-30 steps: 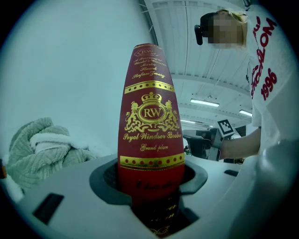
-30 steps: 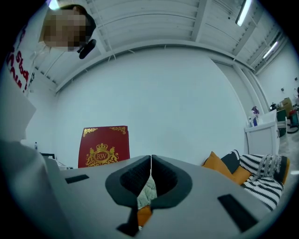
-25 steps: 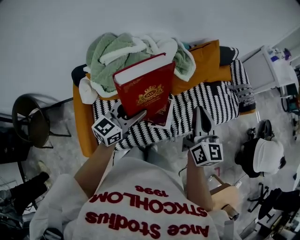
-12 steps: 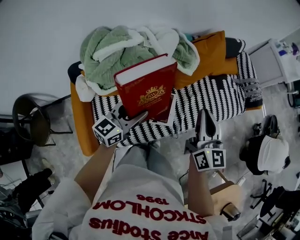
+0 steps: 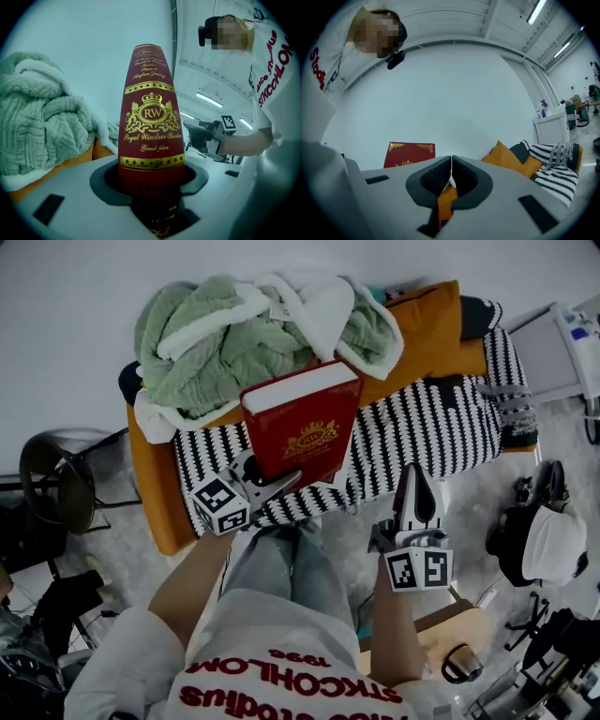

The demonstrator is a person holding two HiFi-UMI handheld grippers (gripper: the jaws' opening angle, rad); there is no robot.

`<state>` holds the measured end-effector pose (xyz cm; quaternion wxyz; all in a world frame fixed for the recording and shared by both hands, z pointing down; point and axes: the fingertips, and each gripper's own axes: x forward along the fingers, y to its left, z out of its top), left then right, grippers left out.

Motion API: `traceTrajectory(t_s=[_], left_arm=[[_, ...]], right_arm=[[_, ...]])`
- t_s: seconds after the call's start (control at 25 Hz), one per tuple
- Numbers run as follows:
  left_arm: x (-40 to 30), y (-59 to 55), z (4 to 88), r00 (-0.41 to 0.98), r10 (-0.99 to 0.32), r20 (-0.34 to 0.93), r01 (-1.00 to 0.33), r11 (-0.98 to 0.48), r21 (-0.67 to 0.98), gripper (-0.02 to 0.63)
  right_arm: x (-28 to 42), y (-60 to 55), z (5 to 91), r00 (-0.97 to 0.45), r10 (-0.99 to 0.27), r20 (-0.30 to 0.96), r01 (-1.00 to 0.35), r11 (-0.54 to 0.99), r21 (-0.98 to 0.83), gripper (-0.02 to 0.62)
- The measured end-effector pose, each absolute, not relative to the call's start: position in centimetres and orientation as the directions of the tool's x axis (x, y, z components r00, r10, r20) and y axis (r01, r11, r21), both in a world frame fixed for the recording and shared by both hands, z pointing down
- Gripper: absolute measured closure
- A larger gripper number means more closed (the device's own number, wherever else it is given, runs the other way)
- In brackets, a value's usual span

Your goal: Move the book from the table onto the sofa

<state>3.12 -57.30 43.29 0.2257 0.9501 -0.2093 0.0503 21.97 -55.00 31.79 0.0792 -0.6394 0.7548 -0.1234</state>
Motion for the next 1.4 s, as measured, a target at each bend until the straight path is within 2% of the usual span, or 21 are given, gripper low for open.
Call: traceTrajectory(t_s=[0.28, 0.8, 0.96, 1.4], left_arm=[[4.9, -58.6, 49.5, 0.905, -0.352, 0.239, -0.425, -0.781, 0.458, 0.368], [7.8, -58.7, 60.9, 0.92, -0.215, 0.327, -0.376, -0.72, 0.583, 0.368], [8.5, -58.7, 64.1, 0.932, -0.178, 0.314, -0.349, -0.666, 0.66, 0.368], [9.7, -58.2, 71.6, 0.919, -0.078, 0.385, -0.365, -0.53, 0.765, 0.368]], right_arm=[[22.9, -56.4, 36.5, -0.165, -0.984, 0.071, -0.939, 0.135, -0.315, 0.568], [23.2, -58.3, 45.6, -0.181, -0.971, 0.159, -0.92, 0.11, -0.376, 0.568], [23.2, -58.6, 48.8, -0.191, -0.962, 0.197, -0.916, 0.103, -0.387, 0.568], [23.3, -59.8, 54.7, -0.231, -0.938, 0.259, -0.912, 0.116, -0.395, 0.568]])
